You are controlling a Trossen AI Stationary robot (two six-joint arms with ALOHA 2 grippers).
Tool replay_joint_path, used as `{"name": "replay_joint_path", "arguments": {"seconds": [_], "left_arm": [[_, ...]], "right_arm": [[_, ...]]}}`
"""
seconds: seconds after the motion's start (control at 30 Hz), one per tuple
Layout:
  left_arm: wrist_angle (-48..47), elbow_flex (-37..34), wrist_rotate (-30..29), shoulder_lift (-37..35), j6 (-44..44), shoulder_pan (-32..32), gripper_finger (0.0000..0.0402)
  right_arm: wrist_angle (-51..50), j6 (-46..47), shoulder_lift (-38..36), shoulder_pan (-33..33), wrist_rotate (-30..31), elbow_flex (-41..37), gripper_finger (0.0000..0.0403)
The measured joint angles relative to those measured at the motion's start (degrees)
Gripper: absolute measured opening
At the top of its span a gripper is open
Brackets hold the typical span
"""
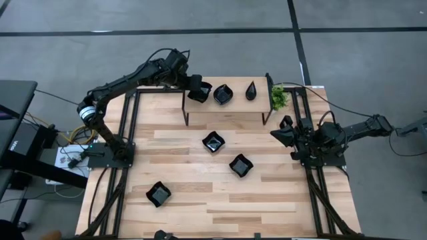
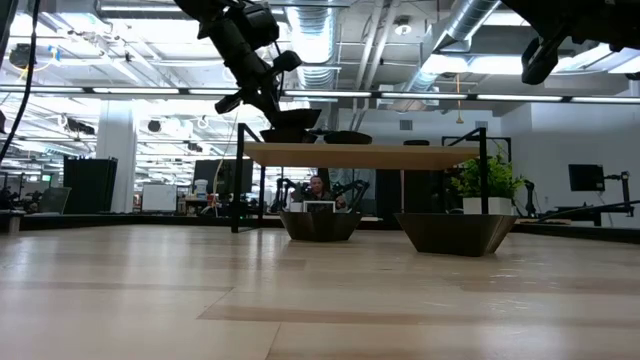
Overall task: Pick & Place Mini shaped plates
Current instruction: Stack the distorted square plate on top of the other distorted square plate on the shelf
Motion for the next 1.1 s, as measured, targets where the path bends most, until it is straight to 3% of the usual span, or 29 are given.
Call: {"name": "replay_joint_path", "arguments": {"seconds": [0.77,1.1], "left_arm": [[-0.87,0.00,1.31,-0.04,3.44,0.92,0.0004],[-0.70,0.00,1.19,-0.04,4.12,0.92,0.0045]], "right_arm": [[0.00,0.00,0.00,-0.01,-0.07,0.00,0.0000],[0.00,0.00,0.00,0.00,-0.07,0.00,0.0000]]}}
